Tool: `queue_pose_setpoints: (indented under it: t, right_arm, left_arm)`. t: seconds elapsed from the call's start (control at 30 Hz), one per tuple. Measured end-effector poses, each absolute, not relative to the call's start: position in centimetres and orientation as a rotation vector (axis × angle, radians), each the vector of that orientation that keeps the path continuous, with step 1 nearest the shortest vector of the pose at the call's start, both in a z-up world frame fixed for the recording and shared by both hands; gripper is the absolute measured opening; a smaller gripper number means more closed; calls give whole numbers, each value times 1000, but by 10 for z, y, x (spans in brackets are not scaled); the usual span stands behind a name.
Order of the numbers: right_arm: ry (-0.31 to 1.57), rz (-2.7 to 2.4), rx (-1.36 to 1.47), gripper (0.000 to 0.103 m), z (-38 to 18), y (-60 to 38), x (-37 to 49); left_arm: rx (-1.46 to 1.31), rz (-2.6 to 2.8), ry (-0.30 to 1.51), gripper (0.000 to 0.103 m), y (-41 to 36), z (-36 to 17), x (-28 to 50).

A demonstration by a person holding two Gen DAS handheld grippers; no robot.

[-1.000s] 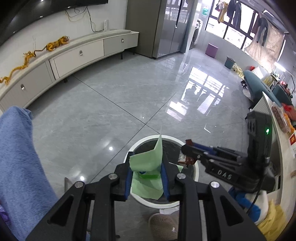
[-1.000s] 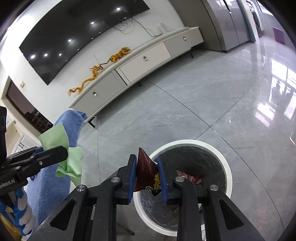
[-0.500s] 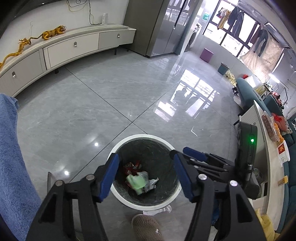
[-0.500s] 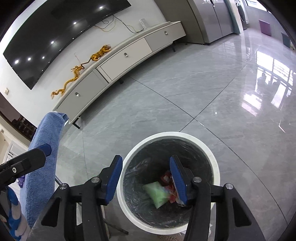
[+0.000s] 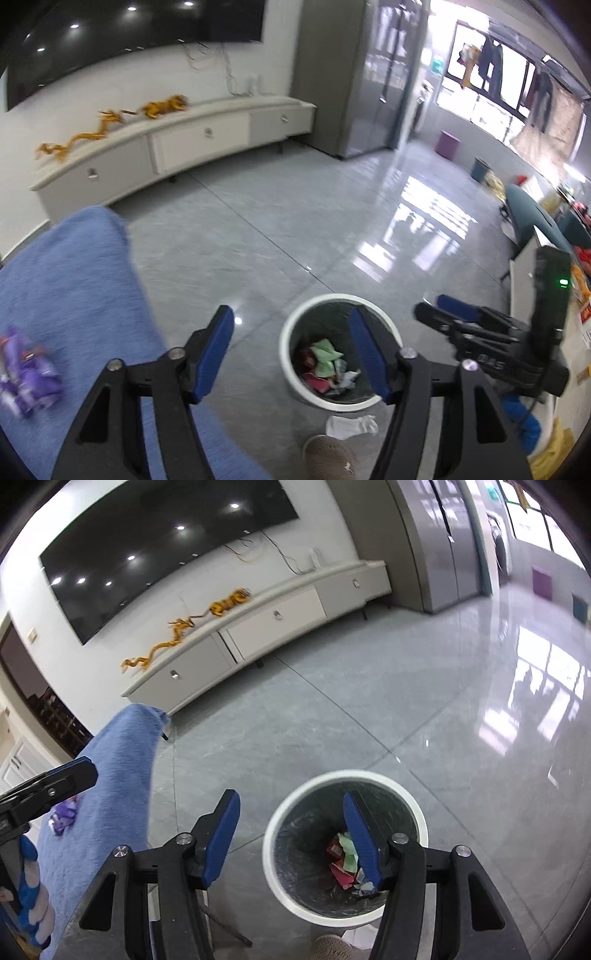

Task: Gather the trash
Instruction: 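Return both tools to the table above the remaining wrappers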

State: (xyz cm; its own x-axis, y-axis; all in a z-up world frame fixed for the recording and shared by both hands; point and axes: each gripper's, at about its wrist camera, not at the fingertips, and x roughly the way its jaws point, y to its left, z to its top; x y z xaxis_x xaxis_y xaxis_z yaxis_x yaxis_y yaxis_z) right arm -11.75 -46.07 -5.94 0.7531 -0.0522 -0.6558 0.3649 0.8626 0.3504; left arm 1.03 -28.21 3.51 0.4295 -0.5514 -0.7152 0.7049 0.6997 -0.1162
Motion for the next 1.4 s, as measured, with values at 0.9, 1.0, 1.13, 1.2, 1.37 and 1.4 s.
queue_pose_setpoints:
  t: [0.9, 1.0, 1.13, 1.2, 1.37, 1.4]
  right_arm:
    - [502, -50, 133, 63, 83, -260, -107]
    - [493, -31, 115, 63, 88, -243, -103]
    - [476, -8, 90, 63, 94, -219, -97]
    - [472, 2, 80, 63, 96, -211, -94]
    - [474, 28, 63, 63, 95, -195, -81]
    - [476, 32, 61, 63, 94, -193, -78]
  left_arm:
    - [-1, -274, 535, 75, 45, 109, 13]
    - [-21, -235, 529, 75, 77, 108, 15]
    - [-47, -184, 523, 75, 117, 105, 14]
    - [-57, -165, 522, 75, 134, 103, 16]
    - [-73, -133, 525, 75, 155, 101, 14]
    - [-76, -129, 528, 75, 158, 99, 15]
